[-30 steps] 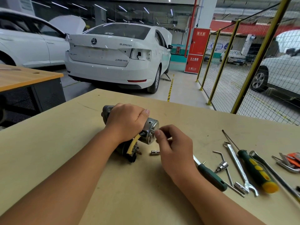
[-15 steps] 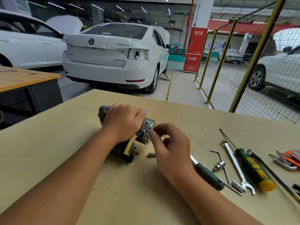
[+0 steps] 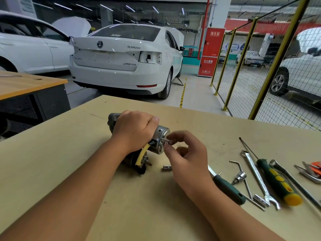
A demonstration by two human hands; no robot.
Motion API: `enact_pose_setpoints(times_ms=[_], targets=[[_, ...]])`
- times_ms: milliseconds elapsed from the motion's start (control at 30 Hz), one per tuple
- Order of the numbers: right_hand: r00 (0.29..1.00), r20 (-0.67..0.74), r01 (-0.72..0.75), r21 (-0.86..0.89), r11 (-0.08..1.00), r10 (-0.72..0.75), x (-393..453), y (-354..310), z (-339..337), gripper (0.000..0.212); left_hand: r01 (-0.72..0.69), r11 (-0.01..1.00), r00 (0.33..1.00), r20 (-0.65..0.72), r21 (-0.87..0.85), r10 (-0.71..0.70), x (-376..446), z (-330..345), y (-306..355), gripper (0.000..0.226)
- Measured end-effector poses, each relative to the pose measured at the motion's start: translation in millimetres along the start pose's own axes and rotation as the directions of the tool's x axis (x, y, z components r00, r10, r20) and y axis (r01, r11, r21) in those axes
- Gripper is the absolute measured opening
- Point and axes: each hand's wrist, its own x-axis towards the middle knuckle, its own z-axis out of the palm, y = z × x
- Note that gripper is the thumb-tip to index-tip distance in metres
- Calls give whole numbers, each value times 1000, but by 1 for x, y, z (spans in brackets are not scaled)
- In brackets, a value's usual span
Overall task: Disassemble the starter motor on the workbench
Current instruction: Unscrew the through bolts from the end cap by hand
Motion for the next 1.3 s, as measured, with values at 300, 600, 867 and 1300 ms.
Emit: enact_pose_setpoints(times_ms=[300, 600, 867, 1300], targets=[[1000, -14, 23, -165, 986, -26, 2, 3, 1, 8, -1, 1000, 1000, 14, 13, 0, 1, 2, 1, 58], [999, -9, 42, -296, 954, -47, 5, 10, -3, 27, 1, 1000, 1000, -16, 6, -1, -1, 2, -1, 57], [998, 6, 62, -284, 957, -63, 3, 7, 0, 30, -6, 1000, 1000, -18, 19, 6, 0, 2, 0, 57], [999, 19, 44, -298, 954, -40, 5, 9, -1, 16, -6, 1000, 1000, -7, -3, 6, 0, 2, 0, 57]])
